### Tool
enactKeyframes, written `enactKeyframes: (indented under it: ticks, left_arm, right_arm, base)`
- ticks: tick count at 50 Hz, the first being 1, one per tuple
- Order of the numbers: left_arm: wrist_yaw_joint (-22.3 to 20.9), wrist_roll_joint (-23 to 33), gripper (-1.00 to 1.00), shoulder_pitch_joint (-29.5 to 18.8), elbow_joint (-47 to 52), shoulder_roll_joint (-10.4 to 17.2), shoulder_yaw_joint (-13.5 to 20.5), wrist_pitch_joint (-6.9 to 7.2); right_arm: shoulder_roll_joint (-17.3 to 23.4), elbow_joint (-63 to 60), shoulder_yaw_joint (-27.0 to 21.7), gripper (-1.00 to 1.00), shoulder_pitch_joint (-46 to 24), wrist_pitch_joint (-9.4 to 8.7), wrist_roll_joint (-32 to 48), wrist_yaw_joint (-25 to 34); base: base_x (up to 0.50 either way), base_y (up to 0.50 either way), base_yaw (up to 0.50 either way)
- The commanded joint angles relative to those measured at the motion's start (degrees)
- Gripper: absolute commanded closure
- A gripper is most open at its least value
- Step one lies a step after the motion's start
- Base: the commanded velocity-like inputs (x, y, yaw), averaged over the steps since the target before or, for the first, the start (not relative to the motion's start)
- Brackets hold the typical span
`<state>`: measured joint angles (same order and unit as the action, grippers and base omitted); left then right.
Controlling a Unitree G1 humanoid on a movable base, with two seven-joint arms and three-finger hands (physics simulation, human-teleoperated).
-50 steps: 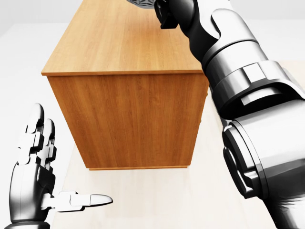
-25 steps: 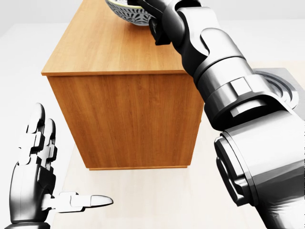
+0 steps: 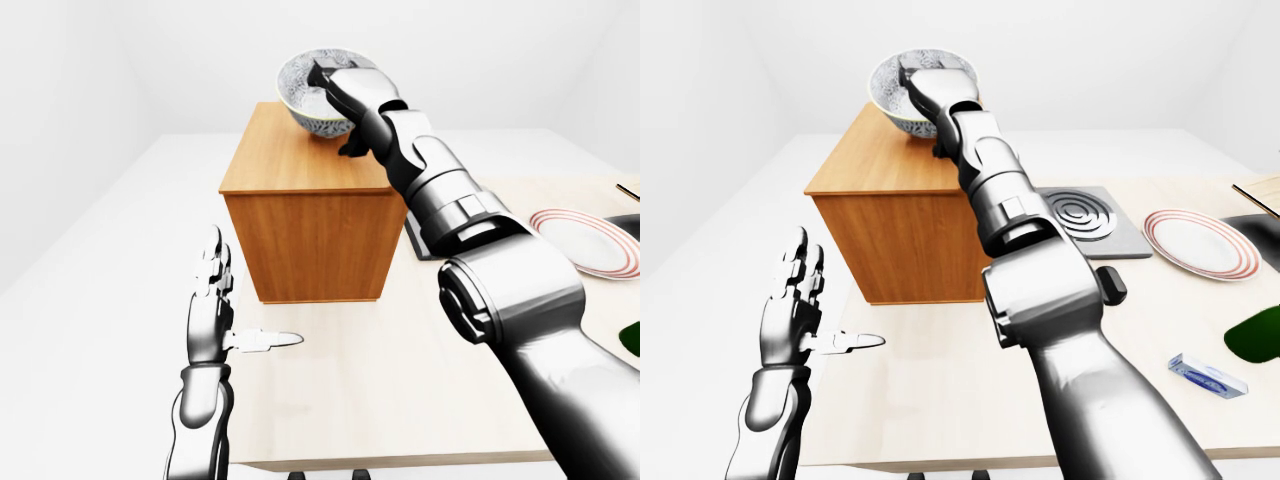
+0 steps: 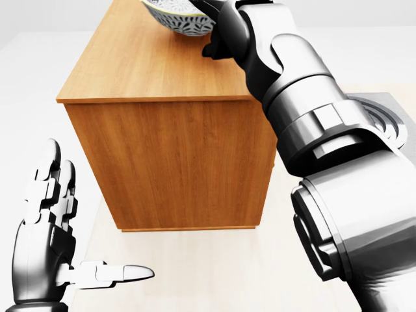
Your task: Put the bowl on the top of the cabinet.
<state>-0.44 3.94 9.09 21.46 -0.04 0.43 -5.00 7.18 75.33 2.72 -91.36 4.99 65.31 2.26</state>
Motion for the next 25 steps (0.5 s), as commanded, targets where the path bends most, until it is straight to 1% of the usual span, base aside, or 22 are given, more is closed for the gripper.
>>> enactKeyframes:
  ticks: [1,12,22,25]
  left_arm:
    - [0.09,-0.04,-1.0,-0.12,0.18,-0.01,0.05,0.0]
    - [-0.04,-0.02,-1.0,-0.17,-0.49,0.06,0.01,0.0]
    - [-0.27,0.0,-1.0,0.01,-0.14,0.07,-0.09,0.0]
    - [-0.32,0.02,-1.0,0.01,-0.42,0.09,-0.11,0.0]
  right_arm:
    - [-0.48,0.54,-0.05,-1.0,0.96,0.01,-0.32,1.08]
    - [0.4,0.59,-0.09,-1.0,-0.42,0.01,0.09,1.79]
    - [3.23,0.77,-0.82,-1.0,-4.37,0.01,0.57,3.86]
    - [4.68,0.83,-1.01,-1.0,-6.04,0.01,0.95,4.6]
  base:
    - [0.0,0.0,0.0]
    - [0.0,0.0,0.0]
    - [0.0,0.0,0.0]
    - [0.0,0.0,0.0]
